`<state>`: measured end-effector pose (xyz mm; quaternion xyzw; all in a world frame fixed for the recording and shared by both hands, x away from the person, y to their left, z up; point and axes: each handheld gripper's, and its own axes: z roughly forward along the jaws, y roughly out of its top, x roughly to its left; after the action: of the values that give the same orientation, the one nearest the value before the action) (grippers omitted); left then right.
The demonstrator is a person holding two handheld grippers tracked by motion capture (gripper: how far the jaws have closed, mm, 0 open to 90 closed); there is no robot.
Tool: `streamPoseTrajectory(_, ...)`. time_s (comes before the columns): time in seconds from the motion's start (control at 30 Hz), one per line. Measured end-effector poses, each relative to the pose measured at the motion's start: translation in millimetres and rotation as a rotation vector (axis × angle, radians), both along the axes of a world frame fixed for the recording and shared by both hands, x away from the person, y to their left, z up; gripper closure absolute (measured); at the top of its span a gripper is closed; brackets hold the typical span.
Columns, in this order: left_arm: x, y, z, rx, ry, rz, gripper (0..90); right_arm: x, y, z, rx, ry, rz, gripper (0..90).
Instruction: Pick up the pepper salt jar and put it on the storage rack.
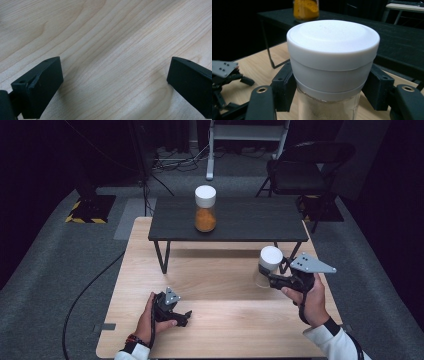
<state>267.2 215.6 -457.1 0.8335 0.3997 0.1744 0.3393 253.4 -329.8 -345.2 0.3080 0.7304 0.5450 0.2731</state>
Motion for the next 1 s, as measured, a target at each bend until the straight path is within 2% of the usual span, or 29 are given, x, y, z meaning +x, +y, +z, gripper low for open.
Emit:
streamPoseTrajectory(0.37,0.0,0.0,0.0,0.000,0.000,0.000,0.4,10.0,6.7,27.6,0.006,-0.018,-0.028,34.6)
streamPoseTrajectory(0.7,-0.1,0.0,0.0,0.000,0.000,0.000,0.3,13.1,14.0,40.4,-0.013,-0.053,-0.035,34.6)
streamPoseTrajectory(1.0,0.0,0.0,0.0,0.000,0.000,0.000,0.3,15.0,17.5,48.0,-0.009,-0.065,-0.034,34.6)
